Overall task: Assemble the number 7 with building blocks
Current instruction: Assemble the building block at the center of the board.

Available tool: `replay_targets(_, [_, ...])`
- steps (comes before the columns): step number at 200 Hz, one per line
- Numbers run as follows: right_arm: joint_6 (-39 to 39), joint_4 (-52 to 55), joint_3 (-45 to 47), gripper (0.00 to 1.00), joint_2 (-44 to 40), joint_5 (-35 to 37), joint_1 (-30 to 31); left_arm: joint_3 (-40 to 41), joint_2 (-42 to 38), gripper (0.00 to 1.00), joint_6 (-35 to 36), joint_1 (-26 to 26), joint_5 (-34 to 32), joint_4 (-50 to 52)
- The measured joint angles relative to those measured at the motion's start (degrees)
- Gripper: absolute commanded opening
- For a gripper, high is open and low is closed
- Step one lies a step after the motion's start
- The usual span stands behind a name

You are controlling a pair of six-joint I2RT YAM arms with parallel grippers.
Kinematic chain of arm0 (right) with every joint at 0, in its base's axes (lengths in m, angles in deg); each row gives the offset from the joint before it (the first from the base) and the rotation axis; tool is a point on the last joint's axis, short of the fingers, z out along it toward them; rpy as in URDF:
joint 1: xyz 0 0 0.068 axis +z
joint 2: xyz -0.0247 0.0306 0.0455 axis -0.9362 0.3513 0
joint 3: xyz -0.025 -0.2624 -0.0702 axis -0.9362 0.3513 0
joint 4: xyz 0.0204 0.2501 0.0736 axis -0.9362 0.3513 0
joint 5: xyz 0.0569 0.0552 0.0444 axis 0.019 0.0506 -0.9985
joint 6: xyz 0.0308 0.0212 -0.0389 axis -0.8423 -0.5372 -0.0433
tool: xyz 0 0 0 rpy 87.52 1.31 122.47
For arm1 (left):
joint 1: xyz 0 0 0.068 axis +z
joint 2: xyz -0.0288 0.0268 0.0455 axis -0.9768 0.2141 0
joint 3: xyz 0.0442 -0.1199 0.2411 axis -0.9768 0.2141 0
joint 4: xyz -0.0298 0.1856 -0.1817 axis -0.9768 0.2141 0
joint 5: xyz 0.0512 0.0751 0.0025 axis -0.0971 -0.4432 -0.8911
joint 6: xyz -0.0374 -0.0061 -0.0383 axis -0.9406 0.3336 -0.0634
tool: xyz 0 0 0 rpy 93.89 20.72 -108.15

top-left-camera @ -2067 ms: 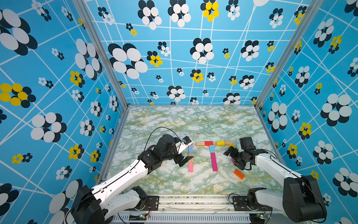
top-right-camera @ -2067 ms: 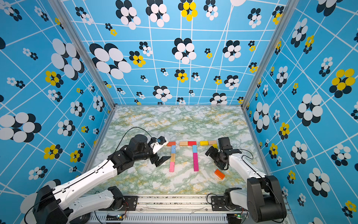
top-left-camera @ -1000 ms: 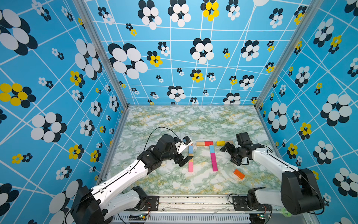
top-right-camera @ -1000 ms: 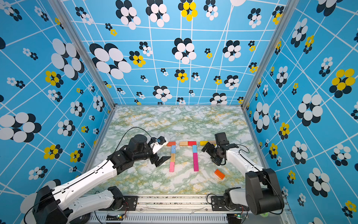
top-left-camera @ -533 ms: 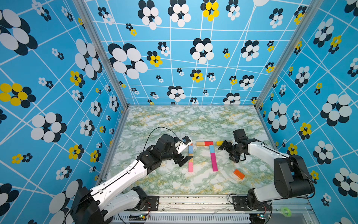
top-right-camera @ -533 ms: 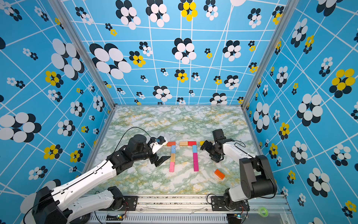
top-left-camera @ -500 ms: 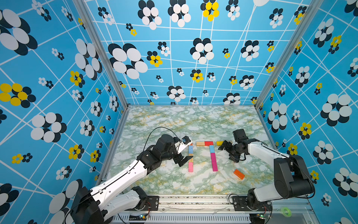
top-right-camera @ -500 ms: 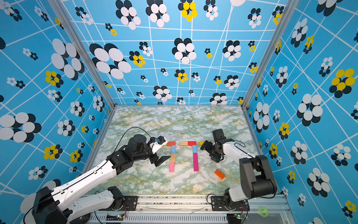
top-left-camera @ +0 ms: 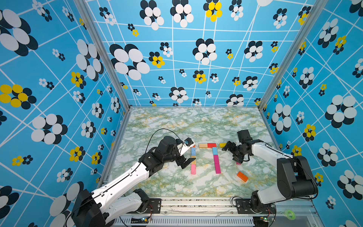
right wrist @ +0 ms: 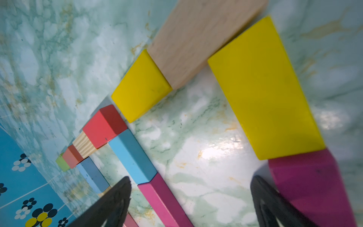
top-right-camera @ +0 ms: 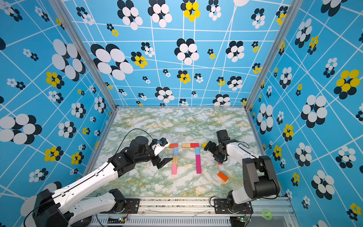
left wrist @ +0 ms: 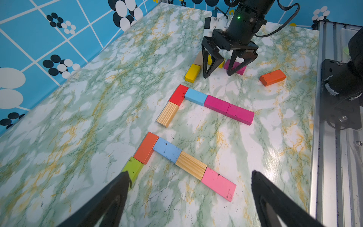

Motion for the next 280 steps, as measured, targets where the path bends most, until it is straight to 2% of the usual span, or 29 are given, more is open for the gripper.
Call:
replay_targets(75, [0.15,-0.63,-0.28,0.97,0.02,-1.27,-0.13,0.02,0.00,0.99,0.00,0.00,0.00,0.00])
replay_targets(121, [0.15,3.61,3.72,0.98,-12.92,-1.86,-0.11,0.02,0.02,0.99,0.00,0.00,0.24,0.00])
replay_targets(143, [0.22,5.18,6.58,0.98,-16.11,-1.81,-0.42,0.00,0.02,0.99,0.00,0.00,0.52,0.00])
replay_targets(193, [1.75,6.62,9.94,0.98,-15.08,-1.95,-5.25,0.02,0.02,0.99,0.00,0.00,0.74,0.00])
replay_targets(280, [3.21,4.48,9.31,0.98,-11.17,-2.21,-7.15,0.02,1.03,0.99,1.51,-0.09,4.26,0.02])
